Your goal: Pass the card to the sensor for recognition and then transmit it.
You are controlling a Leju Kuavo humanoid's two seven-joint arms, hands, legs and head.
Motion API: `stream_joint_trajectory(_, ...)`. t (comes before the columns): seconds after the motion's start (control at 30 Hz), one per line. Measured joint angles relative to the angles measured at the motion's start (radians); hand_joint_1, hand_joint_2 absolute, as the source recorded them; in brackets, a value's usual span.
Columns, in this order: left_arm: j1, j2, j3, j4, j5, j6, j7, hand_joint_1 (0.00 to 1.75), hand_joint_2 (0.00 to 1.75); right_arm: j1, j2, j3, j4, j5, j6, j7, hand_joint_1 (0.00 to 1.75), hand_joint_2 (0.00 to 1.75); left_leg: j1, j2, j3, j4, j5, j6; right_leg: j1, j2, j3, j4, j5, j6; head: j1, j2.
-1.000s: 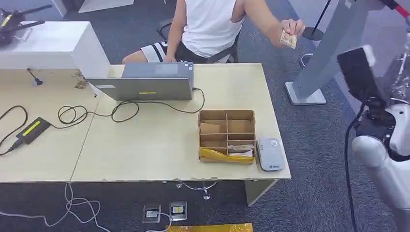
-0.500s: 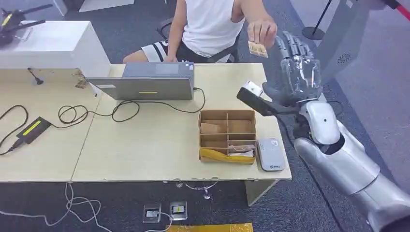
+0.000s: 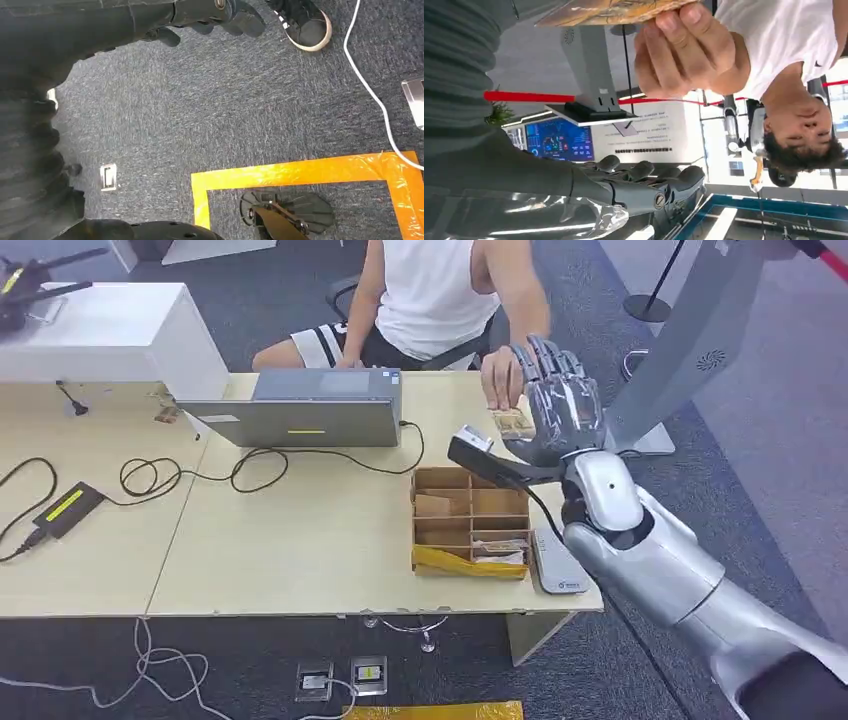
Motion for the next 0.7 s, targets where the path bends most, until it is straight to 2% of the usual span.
stream_joint_trajectory(0.23, 0.000, 0.005, -0.028, -0.008, 0.019, 0.001, 0.009, 0.00, 1.75, -0.004, 0.006, 0.014, 0.048, -0.022, -0.034, 0.011, 0.00, 1.75, 0.000, 0.000, 0.000, 0.000, 0.000, 0.000, 0.000, 0.000, 0.000, 0.000, 0.000, 0.000, 0.000, 0.000)
stream_joint_trajectory(0.27, -0.001, 0.006, -0.033, -0.009, 0.019, 0.001, 0.011, 0.00, 1.75, -0.004, 0.006, 0.014, 0.052, -0.022, -0.034, 0.012, 0.10, 1.75, 0.000, 0.000, 0.000, 0.000, 0.000, 0.000, 0.000, 0.001, 0.000, 0.000, 0.000, 0.000, 0.000, 0.000)
stream_joint_trajectory(0.3, -0.002, 0.007, -0.038, -0.009, 0.021, 0.001, 0.013, 0.00, 1.75, -0.004, 0.006, 0.015, 0.055, -0.023, -0.034, 0.013, 0.73, 1.75, 0.000, 0.000, 0.000, 0.000, 0.000, 0.000, 0.000, 0.001, 0.000, 0.000, 0.000, 0.000, 0.000, 0.000)
stream_joint_trajectory(0.33, -0.002, 0.008, -0.042, -0.009, 0.022, 0.000, 0.015, 0.00, 1.75, -0.004, 0.006, 0.015, 0.057, -0.023, -0.034, 0.014, 1.75, 1.75, 0.000, 0.000, 0.001, 0.000, 0.000, 0.000, 0.000, 0.001, 0.000, 0.000, 0.000, 0.000, 0.000, 0.000)
stream_joint_trajectory(0.7, -0.005, 0.016, -0.076, -0.022, 0.036, 0.001, 0.025, 0.00, 1.75, -0.004, 0.005, 0.015, 0.077, -0.053, -0.027, 0.016, 1.75, 1.75, 0.000, 0.002, 0.001, 0.000, 0.000, 0.000, 0.000, 0.002, -0.001, 0.000, 0.000, 0.000, 0.000, 0.000)
